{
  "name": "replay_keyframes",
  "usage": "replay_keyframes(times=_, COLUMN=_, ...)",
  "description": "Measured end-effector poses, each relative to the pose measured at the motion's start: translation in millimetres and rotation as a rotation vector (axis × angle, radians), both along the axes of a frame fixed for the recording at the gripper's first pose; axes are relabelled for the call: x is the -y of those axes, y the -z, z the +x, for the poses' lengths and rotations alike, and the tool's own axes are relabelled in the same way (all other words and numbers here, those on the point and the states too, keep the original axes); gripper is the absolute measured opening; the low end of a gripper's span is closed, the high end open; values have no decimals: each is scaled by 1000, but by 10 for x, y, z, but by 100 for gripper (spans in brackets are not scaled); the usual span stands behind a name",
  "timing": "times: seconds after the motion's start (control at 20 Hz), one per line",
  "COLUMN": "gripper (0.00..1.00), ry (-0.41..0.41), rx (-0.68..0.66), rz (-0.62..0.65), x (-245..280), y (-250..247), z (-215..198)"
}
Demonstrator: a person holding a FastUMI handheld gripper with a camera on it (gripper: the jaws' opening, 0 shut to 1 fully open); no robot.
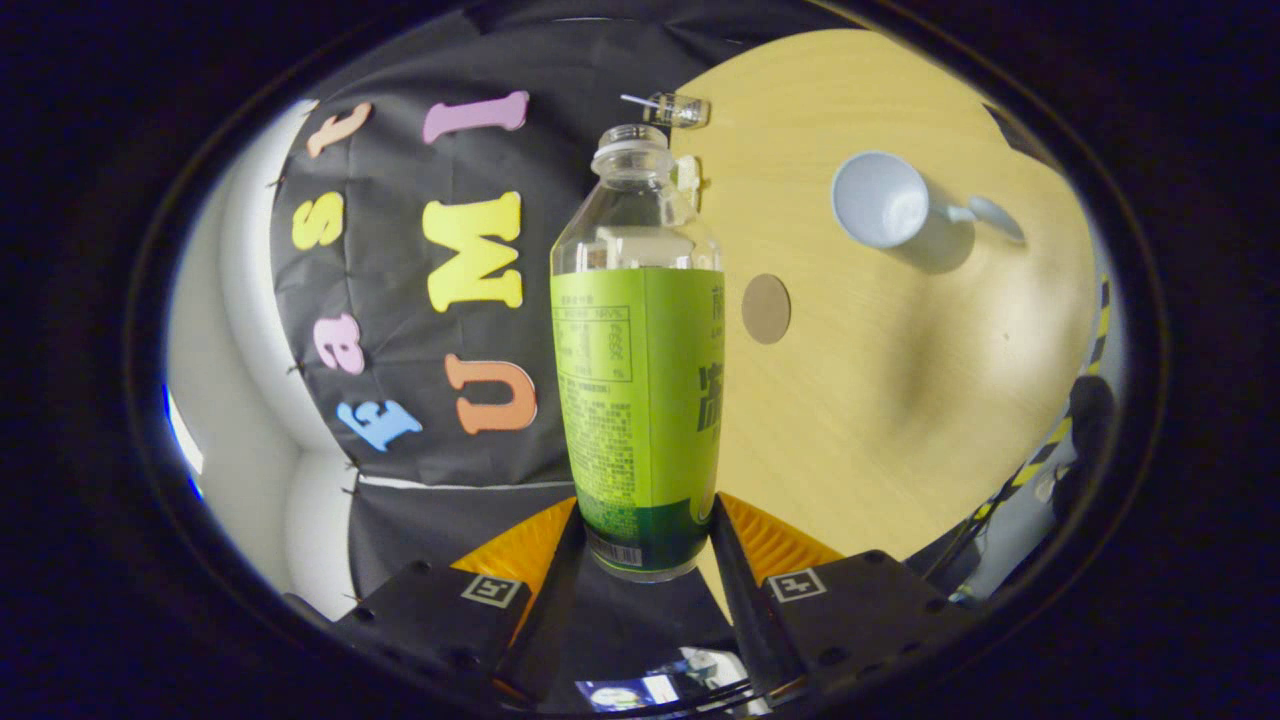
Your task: Take the bottle from table, then pour the juice into the cup, finally place the bottle on the coaster
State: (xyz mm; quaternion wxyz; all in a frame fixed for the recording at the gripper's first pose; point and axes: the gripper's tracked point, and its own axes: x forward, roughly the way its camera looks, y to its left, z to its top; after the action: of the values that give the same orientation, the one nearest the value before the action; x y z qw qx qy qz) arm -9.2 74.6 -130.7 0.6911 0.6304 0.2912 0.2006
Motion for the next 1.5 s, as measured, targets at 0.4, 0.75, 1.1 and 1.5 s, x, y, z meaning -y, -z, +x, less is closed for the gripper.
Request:
replay_keyframes(times=0.4, gripper=75, ry=-4, rx=177, rz=-470, x=-19, y=-205, z=41)
replay_keyframes(times=0.75, gripper=75, ry=99, rx=362, rz=-780, x=-68, y=-486, z=541)
replay_keyframes(times=1.1, gripper=76, ry=158, rx=378, rz=-986, x=-59, y=-159, z=1328)
replay_keyframes(times=1.5, gripper=76, ry=227, rx=390, rz=-1183, x=5, y=484, z=2187)
